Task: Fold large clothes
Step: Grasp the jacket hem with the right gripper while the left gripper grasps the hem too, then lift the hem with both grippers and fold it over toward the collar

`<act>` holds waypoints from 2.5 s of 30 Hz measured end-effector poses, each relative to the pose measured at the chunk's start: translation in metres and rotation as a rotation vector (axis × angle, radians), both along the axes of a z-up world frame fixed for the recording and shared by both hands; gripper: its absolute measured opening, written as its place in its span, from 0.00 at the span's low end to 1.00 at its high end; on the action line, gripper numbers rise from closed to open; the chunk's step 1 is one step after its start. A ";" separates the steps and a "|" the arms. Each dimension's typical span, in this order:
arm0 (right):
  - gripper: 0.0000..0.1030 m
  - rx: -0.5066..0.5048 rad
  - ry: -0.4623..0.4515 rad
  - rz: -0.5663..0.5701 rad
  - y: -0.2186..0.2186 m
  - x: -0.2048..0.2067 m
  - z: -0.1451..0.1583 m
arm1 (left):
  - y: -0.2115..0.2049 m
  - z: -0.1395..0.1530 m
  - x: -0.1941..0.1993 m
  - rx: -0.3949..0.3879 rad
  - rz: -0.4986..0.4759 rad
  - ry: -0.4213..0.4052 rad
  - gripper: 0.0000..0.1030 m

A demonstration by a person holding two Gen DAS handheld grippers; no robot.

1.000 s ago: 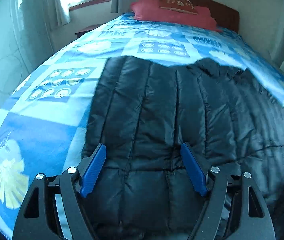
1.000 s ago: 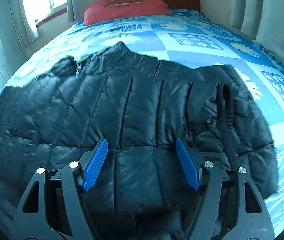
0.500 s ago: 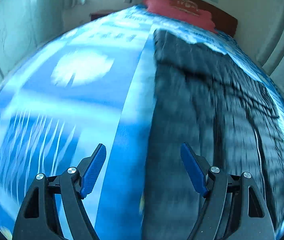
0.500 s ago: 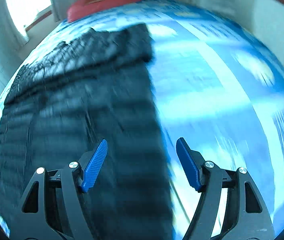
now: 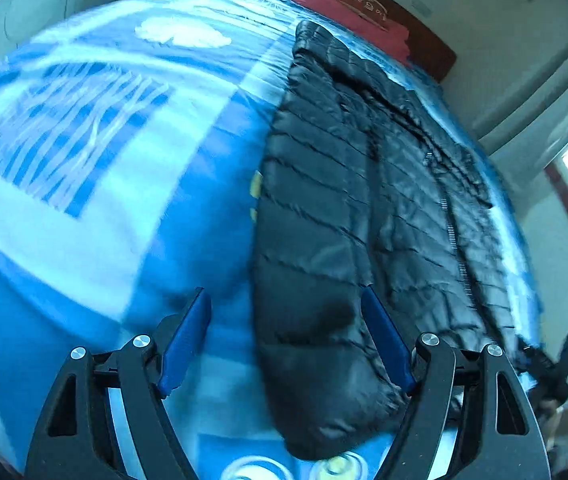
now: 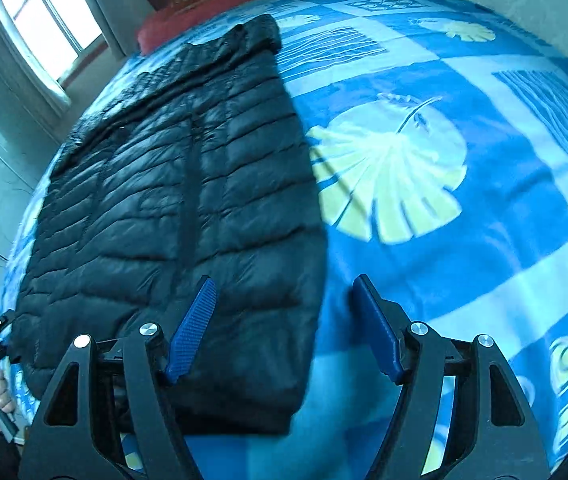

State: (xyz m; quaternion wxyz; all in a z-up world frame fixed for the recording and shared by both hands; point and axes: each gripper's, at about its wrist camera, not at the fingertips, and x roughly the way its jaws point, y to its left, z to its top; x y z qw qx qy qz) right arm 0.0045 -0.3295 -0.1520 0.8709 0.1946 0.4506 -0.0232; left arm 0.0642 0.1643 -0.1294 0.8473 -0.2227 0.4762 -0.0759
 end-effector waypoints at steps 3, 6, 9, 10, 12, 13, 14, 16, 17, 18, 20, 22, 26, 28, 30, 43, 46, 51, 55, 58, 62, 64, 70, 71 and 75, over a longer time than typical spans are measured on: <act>0.56 0.025 -0.007 0.010 0.005 -0.003 0.000 | -0.003 0.000 -0.006 -0.003 0.000 -0.014 0.74; 0.49 0.021 -0.014 0.007 0.008 -0.006 0.000 | -0.005 -0.001 -0.009 -0.030 -0.009 -0.014 0.74; 0.40 0.025 -0.025 0.015 0.012 -0.008 0.000 | -0.011 -0.001 -0.009 -0.018 -0.022 -0.017 0.71; 0.39 0.021 -0.029 0.016 0.014 -0.008 0.000 | -0.012 -0.001 -0.010 -0.012 -0.021 -0.016 0.70; 0.31 0.029 -0.039 0.023 0.015 -0.009 0.001 | -0.012 -0.002 -0.011 -0.010 -0.017 -0.017 0.65; 0.29 0.041 -0.043 0.026 0.015 -0.009 0.001 | -0.011 -0.002 -0.011 -0.018 -0.012 -0.015 0.63; 0.26 0.047 -0.044 0.027 0.015 -0.009 0.001 | -0.010 -0.002 -0.012 -0.032 -0.009 -0.013 0.59; 0.23 0.055 -0.047 0.035 0.016 -0.009 0.001 | -0.009 -0.004 -0.012 -0.064 -0.012 -0.001 0.54; 0.20 0.059 -0.051 0.038 0.017 -0.009 0.002 | -0.009 -0.004 -0.013 -0.069 -0.013 0.000 0.54; 0.19 0.069 -0.055 0.040 0.016 -0.010 0.002 | -0.010 -0.003 -0.014 -0.070 -0.015 -0.001 0.54; 0.18 0.088 -0.060 0.038 0.015 -0.011 0.000 | -0.011 -0.003 -0.015 -0.069 -0.022 -0.002 0.54; 0.17 0.098 -0.065 0.035 0.015 -0.011 -0.001 | -0.011 -0.004 -0.016 -0.074 -0.017 -0.006 0.54; 0.15 0.105 -0.075 0.037 0.015 -0.012 0.001 | -0.009 -0.003 -0.016 -0.067 0.002 -0.003 0.37; 0.14 0.120 -0.082 0.031 0.013 -0.013 0.001 | -0.008 -0.002 -0.017 -0.091 -0.005 -0.006 0.26; 0.13 0.136 -0.085 0.027 0.011 -0.015 0.001 | -0.008 0.001 -0.018 -0.099 -0.003 -0.010 0.20; 0.11 0.308 -0.174 0.034 -0.004 -0.041 0.039 | -0.006 0.055 -0.042 -0.212 -0.055 -0.123 0.13; 0.11 0.358 -0.190 0.037 -0.007 -0.055 0.049 | -0.006 0.068 -0.051 -0.248 -0.074 -0.142 0.13; 0.10 0.418 -0.204 0.027 -0.012 -0.077 0.062 | -0.001 0.081 -0.065 -0.323 -0.085 -0.152 0.12; 0.10 0.455 -0.216 0.020 -0.012 -0.097 0.071 | 0.003 0.091 -0.085 -0.346 -0.089 -0.160 0.12; 0.10 0.463 -0.223 0.016 -0.012 -0.112 0.079 | 0.004 0.098 -0.099 -0.354 -0.090 -0.163 0.12; 0.10 0.474 -0.235 0.004 -0.011 -0.128 0.088 | 0.005 0.113 -0.116 -0.370 -0.085 -0.185 0.12; 0.10 0.472 -0.250 -0.001 -0.011 -0.138 0.095 | 0.005 0.123 -0.122 -0.372 -0.083 -0.205 0.12; 0.10 0.495 -0.280 -0.018 -0.014 -0.148 0.107 | 0.007 0.138 -0.130 -0.381 -0.072 -0.250 0.12; 0.10 0.497 -0.280 -0.019 -0.015 -0.147 0.107 | 0.008 0.138 -0.128 -0.383 -0.070 -0.249 0.12; 0.10 0.512 -0.295 -0.011 -0.015 -0.142 0.110 | 0.011 0.140 -0.124 -0.399 -0.067 -0.251 0.11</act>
